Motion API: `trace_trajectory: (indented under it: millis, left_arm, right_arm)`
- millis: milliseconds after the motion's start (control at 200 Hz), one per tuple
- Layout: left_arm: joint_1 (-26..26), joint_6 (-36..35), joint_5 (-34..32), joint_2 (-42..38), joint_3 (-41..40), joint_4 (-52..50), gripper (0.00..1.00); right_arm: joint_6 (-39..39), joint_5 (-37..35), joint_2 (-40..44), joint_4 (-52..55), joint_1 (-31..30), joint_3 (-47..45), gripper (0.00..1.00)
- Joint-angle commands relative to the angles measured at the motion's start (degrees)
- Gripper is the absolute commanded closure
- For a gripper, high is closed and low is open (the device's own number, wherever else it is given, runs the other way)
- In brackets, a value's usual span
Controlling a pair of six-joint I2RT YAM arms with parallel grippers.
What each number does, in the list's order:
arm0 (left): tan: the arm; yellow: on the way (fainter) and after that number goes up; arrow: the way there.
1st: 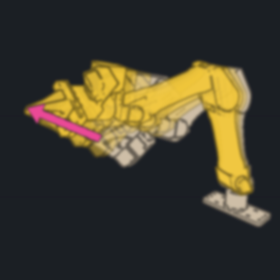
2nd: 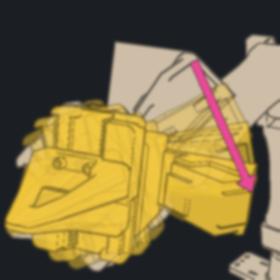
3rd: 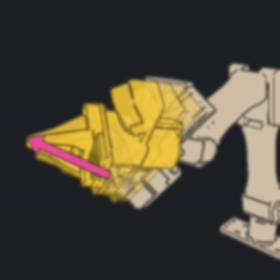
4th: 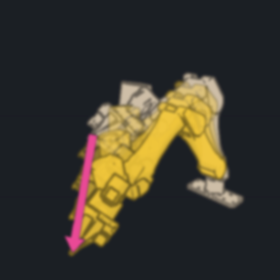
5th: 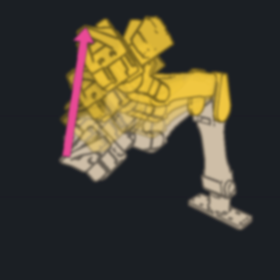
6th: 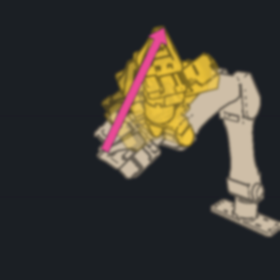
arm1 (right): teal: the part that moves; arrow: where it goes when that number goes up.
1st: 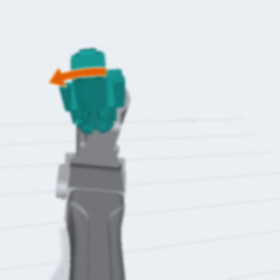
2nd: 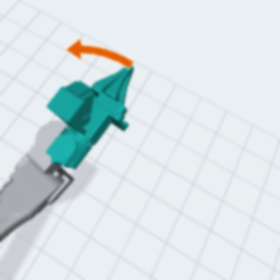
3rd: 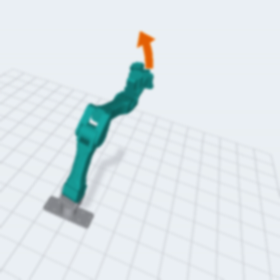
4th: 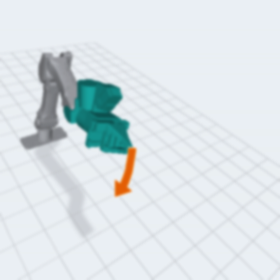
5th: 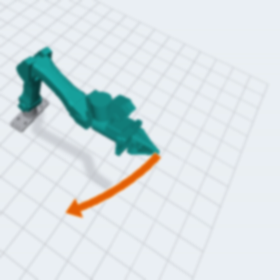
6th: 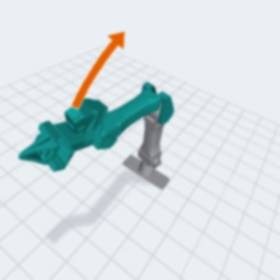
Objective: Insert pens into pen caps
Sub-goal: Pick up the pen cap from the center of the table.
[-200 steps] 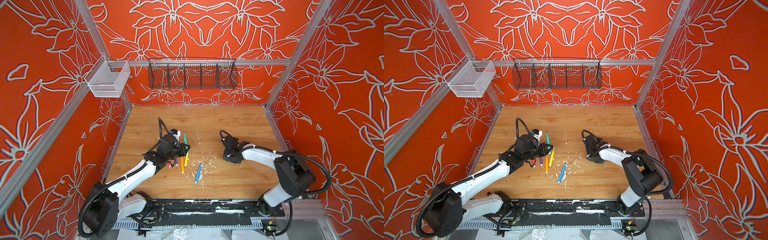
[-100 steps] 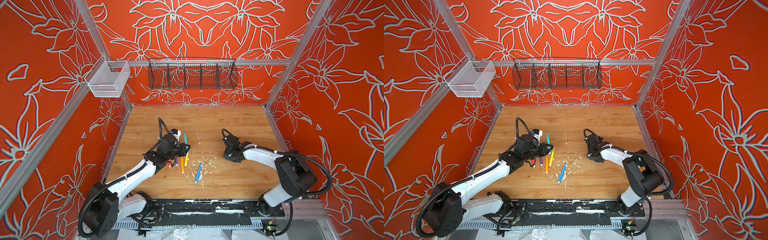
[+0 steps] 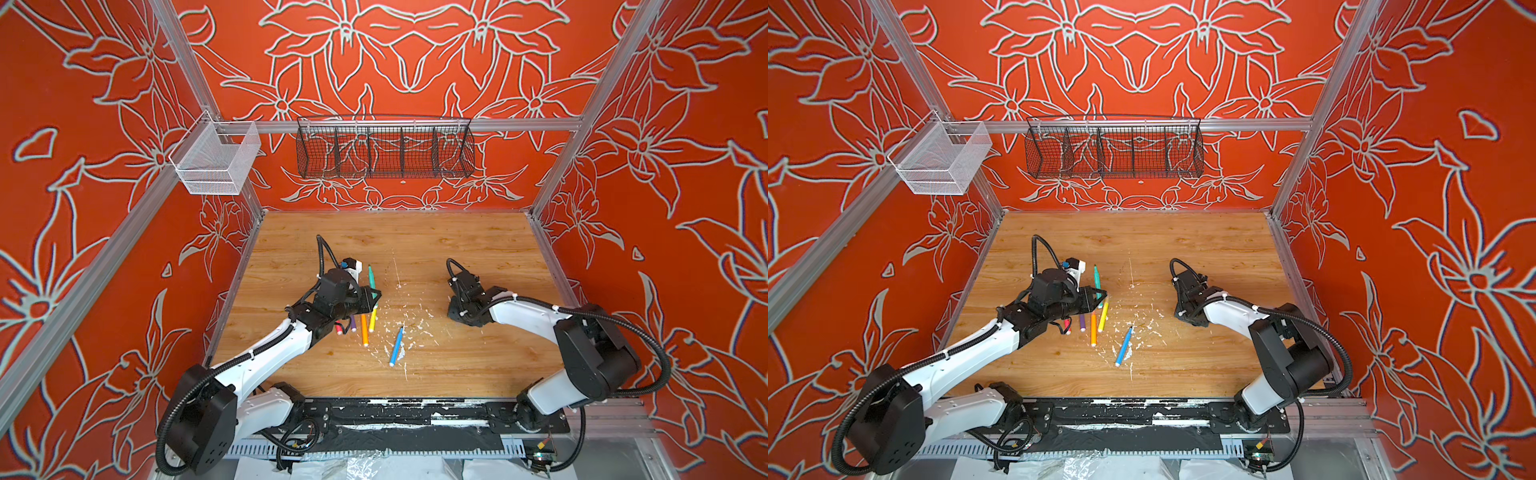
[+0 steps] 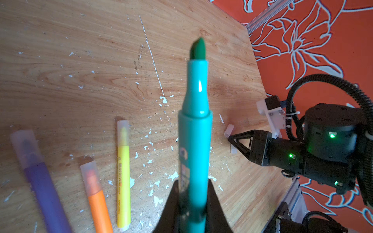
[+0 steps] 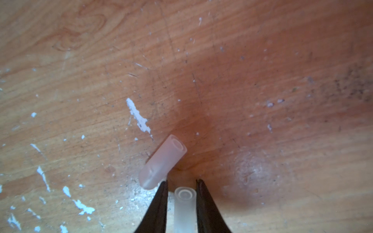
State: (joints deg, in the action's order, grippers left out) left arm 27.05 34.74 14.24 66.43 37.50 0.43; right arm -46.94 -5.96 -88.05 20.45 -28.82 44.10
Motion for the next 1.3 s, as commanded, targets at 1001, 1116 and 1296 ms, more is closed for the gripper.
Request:
trace_trajectory:
  millis: [1001, 1116, 1296]
  left_arm:
    - [0.1, -0.4, 1.1, 0.6, 2.2, -0.2, 1.00]
    - [0.1, -0.4, 1.5, 0.6, 2.3, -0.2, 1.00]
    - [0.1, -1.1, 3.7, 1.5, 2.6, 1.1, 1.00]
  right_arm:
    - [0.7, 0.6, -3.9, 7.4, -0.7, 0.1, 0.86]
    - [0.4, 0.5, -3.2, 7.4, -0.9, 0.0, 0.89]
    - [-1.7, -0.1, 2.7, 7.7, -1.2, -1.9, 0.91]
